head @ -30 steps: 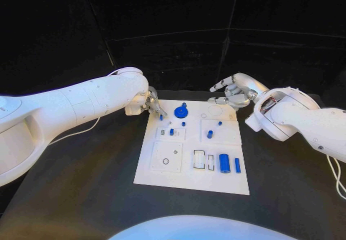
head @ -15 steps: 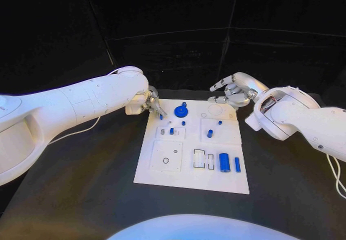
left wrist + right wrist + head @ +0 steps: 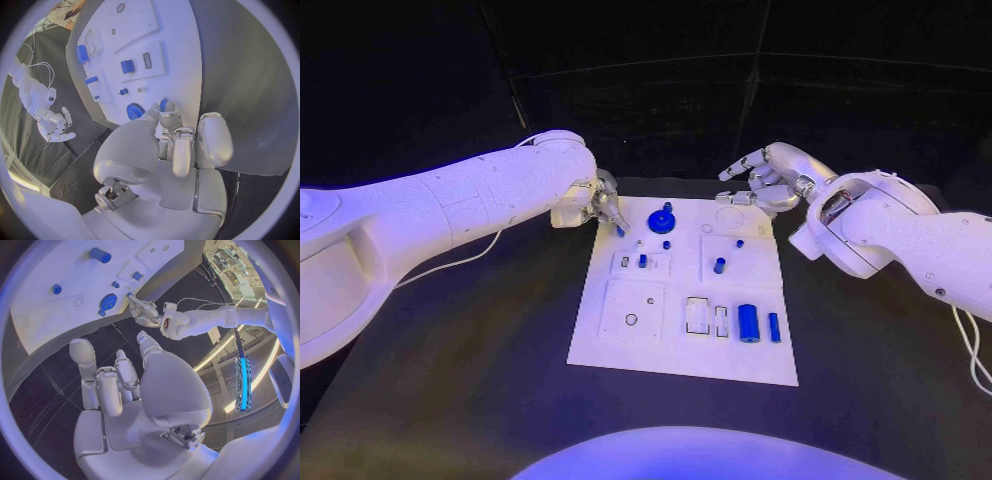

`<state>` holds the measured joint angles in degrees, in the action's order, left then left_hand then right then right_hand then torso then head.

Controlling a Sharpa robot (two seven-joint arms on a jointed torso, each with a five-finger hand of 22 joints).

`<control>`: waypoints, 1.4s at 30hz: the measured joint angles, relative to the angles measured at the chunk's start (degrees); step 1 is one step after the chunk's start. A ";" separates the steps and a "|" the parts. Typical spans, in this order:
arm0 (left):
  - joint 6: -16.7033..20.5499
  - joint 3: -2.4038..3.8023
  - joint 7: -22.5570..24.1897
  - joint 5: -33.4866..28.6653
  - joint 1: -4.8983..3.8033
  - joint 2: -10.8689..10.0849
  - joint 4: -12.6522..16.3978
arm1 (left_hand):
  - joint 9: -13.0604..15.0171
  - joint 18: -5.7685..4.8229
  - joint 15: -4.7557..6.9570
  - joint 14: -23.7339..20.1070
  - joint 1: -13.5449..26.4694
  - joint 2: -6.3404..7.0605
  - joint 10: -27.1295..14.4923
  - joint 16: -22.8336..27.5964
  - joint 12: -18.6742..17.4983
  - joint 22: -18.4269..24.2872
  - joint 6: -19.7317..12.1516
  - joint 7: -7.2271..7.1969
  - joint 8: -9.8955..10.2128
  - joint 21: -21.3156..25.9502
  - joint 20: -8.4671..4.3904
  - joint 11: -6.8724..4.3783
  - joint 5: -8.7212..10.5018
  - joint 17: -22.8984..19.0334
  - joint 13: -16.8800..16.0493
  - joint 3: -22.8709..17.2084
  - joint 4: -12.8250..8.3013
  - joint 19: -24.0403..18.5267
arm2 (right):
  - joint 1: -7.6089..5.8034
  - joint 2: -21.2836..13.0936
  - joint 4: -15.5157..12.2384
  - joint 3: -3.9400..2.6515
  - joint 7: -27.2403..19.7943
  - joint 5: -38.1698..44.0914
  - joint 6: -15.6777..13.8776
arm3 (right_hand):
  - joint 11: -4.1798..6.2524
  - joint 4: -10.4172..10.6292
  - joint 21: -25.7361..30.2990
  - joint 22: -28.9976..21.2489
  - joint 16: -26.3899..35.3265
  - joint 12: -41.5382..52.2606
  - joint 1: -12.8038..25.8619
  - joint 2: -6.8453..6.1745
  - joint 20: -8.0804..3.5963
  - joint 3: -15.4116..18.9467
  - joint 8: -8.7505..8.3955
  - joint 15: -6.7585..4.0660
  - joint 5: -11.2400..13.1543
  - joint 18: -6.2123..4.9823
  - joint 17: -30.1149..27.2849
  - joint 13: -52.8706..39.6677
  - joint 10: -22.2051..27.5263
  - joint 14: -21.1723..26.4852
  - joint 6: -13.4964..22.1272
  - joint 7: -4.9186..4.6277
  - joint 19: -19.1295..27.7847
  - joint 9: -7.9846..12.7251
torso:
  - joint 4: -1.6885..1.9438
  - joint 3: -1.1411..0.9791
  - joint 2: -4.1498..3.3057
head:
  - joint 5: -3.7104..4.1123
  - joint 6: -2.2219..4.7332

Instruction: Assemble the parts on the task board

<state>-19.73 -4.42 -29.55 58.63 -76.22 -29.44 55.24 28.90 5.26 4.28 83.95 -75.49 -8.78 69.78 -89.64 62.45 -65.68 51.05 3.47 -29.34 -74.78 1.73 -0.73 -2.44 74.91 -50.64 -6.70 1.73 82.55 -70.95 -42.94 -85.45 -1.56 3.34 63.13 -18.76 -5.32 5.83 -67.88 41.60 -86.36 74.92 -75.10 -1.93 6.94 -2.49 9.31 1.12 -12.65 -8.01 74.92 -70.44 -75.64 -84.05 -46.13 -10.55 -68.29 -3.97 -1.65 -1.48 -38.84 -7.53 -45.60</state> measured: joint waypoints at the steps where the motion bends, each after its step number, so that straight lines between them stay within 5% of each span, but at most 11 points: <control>1: 0.00 0.00 0.07 -0.03 0.00 0.00 0.00 | -0.07 0.00 0.00 0.00 -0.26 0.00 0.00 0.00 -0.11 0.00 -0.13 0.13 0.05 0.00 0.00 0.00 -0.05 0.00 0.12 -0.37 0.36 0.00 | 0.00 0.00 0.00 0.00 0.00 0.00 0.00 | 0.00 0.00 0.00 0.00 0.00 0.00 0.00 0.00 0.00 0.00 0.00 0.00 0.00 0.00 0.00 0.00 0.00 0.00 0.00 0.00 0.00 0.00 | 0.00 0.00 0.00 | 0.00 -0.01; 5: 0.08 -0.02 0.47 -0.13 0.02 -0.09 0.12 | -0.42 0.00 0.00 0.00 0.51 0.32 0.01 0.00 -0.38 -0.02 -0.31 0.31 0.16 0.00 0.00 0.03 -0.05 0.00 0.46 -3.13 2.94 0.00 | 0.00 0.00 0.02 0.00 0.00 0.00 0.02 | 0.00 0.00 0.00 0.00 0.00 0.00 0.00 0.00 0.00 0.00 0.00 0.00 0.00 0.00 0.00 0.00 0.00 0.00 0.00 0.00 0.00 0.00 | 0.00 0.00 0.00 | -0.04 -0.03; 9: 0.38 -0.04 0.89 -0.58 0.08 -0.57 0.55 | -0.55 0.00 0.00 0.00 5.75 3.15 0.42 0.00 -0.38 -0.01 -0.31 0.31 -1.19 0.00 0.13 0.26 -0.05 0.00 0.58 -12.60 0.70 -0.13 | 0.00 0.00 0.05 0.00 0.00 0.00 0.04 | 0.00 0.00 0.00 0.00 0.00 0.00 0.00 0.00 0.00 0.00 0.00 0.00 0.00 0.00 -0.01 0.00 0.00 0.00 0.00 0.00 0.00 0.00 | 0.03 0.00 0.01 | -0.09 -0.04; 18: 2.64 -0.05 1.45 -3.33 0.08 -3.70 4.05 | 0.32 0.00 0.00 0.00 12.38 6.81 1.39 0.00 -0.08 -0.07 -0.29 0.33 -4.03 0.00 0.12 0.11 -0.28 0.00 0.21 -24.20 -1.43 -0.13 | 0.00 -0.07 0.06 0.00 0.01 0.00 0.14 | 0.00 0.00 0.00 0.00 0.00 0.00 0.00 0.00 0.00 0.00 0.00 0.00 0.00 0.00 -0.01 0.00 0.00 0.00 0.00 0.00 0.00 0.00 | 0.17 -0.01 0.03 | -0.27 -0.05; 29: 5.87 -0.24 1.52 -7.18 0.20 -8.76 12.13 | 0.32 0.00 0.00 0.00 14.87 8.57 2.13 0.00 0.57 -0.14 0.08 0.03 -5.52 0.00 0.12 -0.01 -2.72 0.00 -0.17 -27.58 -1.90 -0.12 | 0.00 -0.20 0.09 0.00 0.03 0.00 0.22 | 0.00 0.00 0.00 0.00 0.00 0.00 0.00 0.00 0.00 0.00 0.18 0.00 0.00 0.00 -0.01 0.00 0.00 0.00 0.00 0.00 0.00 0.00 | 0.17 0.00 0.05 | -0.77 -0.15; 42: 12.21 -1.70 2.24 -6.36 1.47 -14.04 20.86 | 0.28 0.00 0.00 0.00 15.69 9.39 2.52 0.00 0.57 -0.55 0.37 -0.10 -5.79 0.00 0.12 -0.21 -3.16 0.00 0.05 -28.76 -2.68 -0.12 | 0.00 -0.36 0.13 0.00 0.05 0.00 0.28 | 0.00 0.00 0.00 -0.10 0.00 0.00 -0.23 0.23 0.00 0.00 0.23 0.00 -0.20 0.00 -0.01 0.00 0.00 0.00 0.00 0.00 0.00 0.00 | 0.14 0.04 0.05 | -1.34 -0.37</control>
<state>-7.52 -6.12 -27.31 52.27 -74.76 -43.48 76.09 29.18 5.26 4.28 83.95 -59.80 0.61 72.30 -89.64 63.02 -66.22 51.42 3.37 -35.13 -74.78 1.85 -0.94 -5.60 74.91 -50.59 -35.46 -0.95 82.43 -70.95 -43.30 -85.32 -1.55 3.39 63.13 -18.48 -5.32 5.83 -67.88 41.49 -86.36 74.92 -75.33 -1.70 6.94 -2.49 9.55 1.12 -12.85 -8.01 74.91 -70.44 -75.64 -84.05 -46.13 -10.55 -68.29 -3.97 -1.52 -1.44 -38.79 -8.87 -45.97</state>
